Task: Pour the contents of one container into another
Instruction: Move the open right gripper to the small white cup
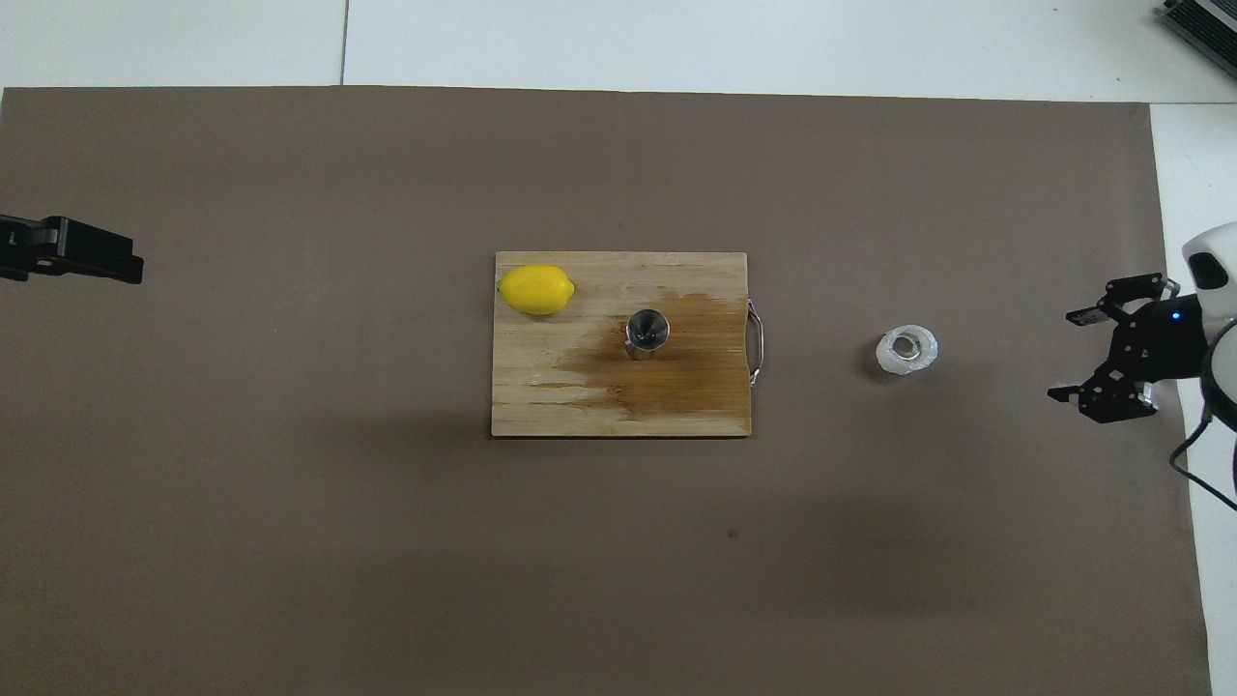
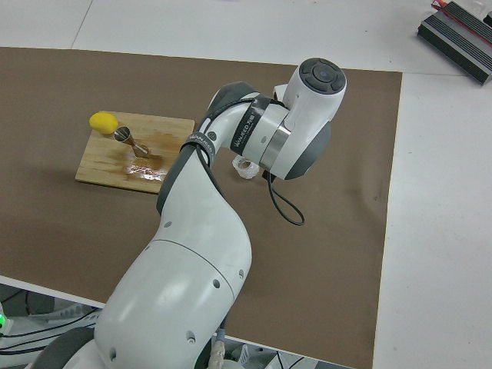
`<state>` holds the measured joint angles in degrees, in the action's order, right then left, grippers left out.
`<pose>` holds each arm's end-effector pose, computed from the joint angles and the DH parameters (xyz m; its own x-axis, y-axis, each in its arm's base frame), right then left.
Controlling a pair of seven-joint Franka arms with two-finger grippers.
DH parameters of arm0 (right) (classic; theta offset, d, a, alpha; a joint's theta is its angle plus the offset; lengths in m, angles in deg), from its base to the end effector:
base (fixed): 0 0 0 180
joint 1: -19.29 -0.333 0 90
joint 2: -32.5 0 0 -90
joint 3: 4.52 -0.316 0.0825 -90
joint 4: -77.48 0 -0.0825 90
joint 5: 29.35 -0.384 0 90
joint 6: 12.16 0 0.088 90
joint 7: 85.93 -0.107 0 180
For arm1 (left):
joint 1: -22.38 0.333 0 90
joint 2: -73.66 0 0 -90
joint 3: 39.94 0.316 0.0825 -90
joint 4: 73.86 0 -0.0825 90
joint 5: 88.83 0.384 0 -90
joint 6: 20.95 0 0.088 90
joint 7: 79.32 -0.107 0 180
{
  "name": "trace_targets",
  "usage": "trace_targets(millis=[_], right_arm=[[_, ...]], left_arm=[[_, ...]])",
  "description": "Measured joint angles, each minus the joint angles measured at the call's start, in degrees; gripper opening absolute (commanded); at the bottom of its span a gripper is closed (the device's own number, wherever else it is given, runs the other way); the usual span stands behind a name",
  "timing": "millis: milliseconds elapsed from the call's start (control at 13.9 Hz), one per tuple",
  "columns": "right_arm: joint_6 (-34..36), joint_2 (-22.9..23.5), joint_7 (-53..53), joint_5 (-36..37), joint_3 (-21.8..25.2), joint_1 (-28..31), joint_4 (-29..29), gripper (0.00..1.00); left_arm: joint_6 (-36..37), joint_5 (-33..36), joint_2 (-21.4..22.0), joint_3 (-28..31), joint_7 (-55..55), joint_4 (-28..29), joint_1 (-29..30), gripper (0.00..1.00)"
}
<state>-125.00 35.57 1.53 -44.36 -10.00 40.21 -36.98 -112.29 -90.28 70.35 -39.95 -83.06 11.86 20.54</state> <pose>0.5421 -0.1330 0.4281 0.4131 0.8811 0.2302 0.9107 -0.3997 -0.1041 0.5750 -0.0212 0.6294 0.9944 -0.0968 0.0419 -0.0978 -0.9950 0.0226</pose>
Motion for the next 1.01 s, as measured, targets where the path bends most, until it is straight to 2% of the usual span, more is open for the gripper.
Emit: trace_targets(millis=[359, 574, 1005], right_arm=[[-0.1, 1.5, 2.9, -3.6, 0.0, 1.8, 0.0, 1.0], [-3.0, 4.1, 8.3, -7.4, 0.0, 3.0, 0.0, 1.0], [-3.6, 7.6, 18.2, -15.0, -0.3, 2.9, 0.1, 1.0]], left_arm=[[1.6, 0.0, 1.4, -0.1, -0.1, 2.2, 0.0, 1.0], [1.6, 0.0, 1.7, -0.1, -0.3, 2.5, 0.0, 1.0], [1.4, 0.0, 1.7, -0.2, -0.9, 3.1, 0.0, 1.0]])
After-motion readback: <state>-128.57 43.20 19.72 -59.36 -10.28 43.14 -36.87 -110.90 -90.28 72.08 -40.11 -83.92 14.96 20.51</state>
